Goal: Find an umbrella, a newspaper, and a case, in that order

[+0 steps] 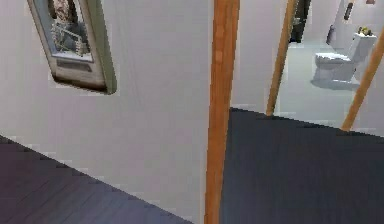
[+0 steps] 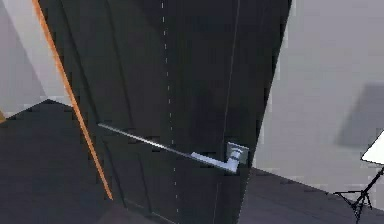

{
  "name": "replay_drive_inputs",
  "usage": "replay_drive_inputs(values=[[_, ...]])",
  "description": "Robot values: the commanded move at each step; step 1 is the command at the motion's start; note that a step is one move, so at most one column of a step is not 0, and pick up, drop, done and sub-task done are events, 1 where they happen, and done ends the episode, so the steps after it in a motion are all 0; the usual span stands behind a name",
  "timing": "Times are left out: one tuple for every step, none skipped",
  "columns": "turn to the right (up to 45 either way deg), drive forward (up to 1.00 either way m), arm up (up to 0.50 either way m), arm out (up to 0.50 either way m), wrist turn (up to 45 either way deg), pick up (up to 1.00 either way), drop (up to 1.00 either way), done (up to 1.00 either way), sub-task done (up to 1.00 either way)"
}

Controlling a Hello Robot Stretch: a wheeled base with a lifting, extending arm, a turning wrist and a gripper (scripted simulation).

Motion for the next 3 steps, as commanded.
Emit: replay_drive_inputs(values=[[0.0, 0.3, 0.0, 0.0, 0.0, 0.0, 0.0, 0.0, 0.0], [45.0, 0.0, 0.0, 0.0, 0.0, 0.0, 0.0, 0.0, 0.0], [9.0, 0.0, 0.0, 0.0, 0.0, 0.0, 0.0, 0.0, 0.0]])
